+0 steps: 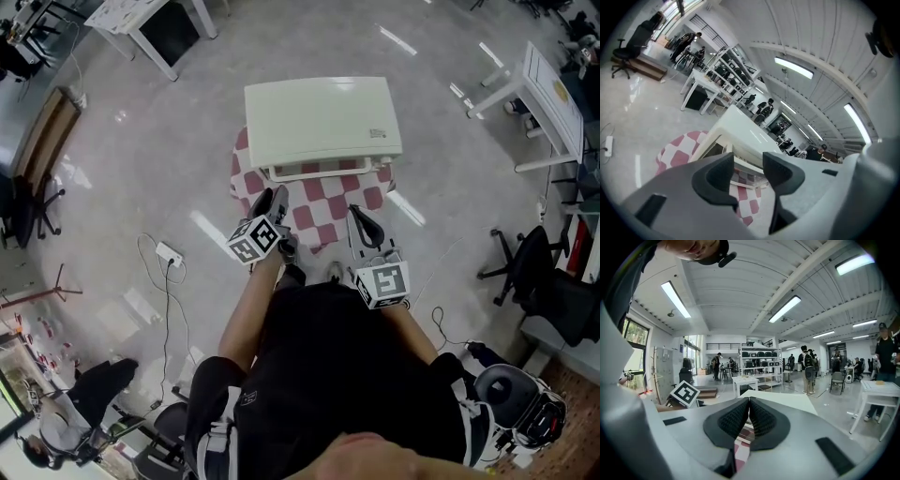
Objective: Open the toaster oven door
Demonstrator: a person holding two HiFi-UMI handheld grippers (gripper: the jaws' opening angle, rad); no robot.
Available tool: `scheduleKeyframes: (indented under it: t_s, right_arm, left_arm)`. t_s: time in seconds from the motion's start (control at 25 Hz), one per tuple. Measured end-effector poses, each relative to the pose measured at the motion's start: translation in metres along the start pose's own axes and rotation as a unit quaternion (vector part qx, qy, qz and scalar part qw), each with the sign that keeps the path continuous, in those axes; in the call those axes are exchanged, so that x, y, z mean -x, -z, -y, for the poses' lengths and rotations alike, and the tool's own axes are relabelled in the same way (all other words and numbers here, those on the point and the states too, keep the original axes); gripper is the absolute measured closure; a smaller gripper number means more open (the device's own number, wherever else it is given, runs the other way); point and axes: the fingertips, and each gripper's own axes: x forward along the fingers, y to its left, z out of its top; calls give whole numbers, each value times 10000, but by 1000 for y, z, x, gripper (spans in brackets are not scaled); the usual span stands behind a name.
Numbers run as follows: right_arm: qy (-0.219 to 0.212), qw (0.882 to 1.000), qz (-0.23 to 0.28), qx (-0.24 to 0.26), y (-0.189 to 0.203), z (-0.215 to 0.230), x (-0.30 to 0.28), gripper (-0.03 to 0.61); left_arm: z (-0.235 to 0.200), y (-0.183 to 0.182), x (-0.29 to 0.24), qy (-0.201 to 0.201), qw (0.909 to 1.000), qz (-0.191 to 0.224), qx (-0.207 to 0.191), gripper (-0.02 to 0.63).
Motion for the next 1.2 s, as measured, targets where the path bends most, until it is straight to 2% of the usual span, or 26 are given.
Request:
scheduleKeyframes:
  t_s: [0.24, 0.36, 0.6, 0.68, 0.76, 0.96, 1.2]
  right_arm:
    - [26, 10000, -62, 25, 2, 2, -4, 551]
    - [65, 9999, -73, 28, 3, 6, -3, 551]
    - [174, 9998, -90, 2, 7, 13, 4, 551]
    - [194, 9998, -94, -22, 8, 14, 7, 551]
    - [211, 9997, -81, -30, 7, 17, 9, 551]
    - [243, 9997, -71, -43, 10, 19, 16, 551]
    - [218, 9997, -54, -44, 14, 19, 25, 551]
  left_arm:
    - [-30, -4, -30, -217, 9946, -165, 1002, 394]
    - [-43, -3, -45, -258, 9912, -240, 1276, 393]
    - [-46, -3, -60, -227, 9893, -399, 1384, 402]
    - [-48, 1, -61, -244, 9875, -452, 1492, 460]
    - [-48, 2, -62, -199, 9857, -406, 1620, 476]
    - [-47, 6, -57, -98, 9857, -298, 1657, 476]
    - [-49, 27, -39, -216, 9854, -317, 1659, 482]
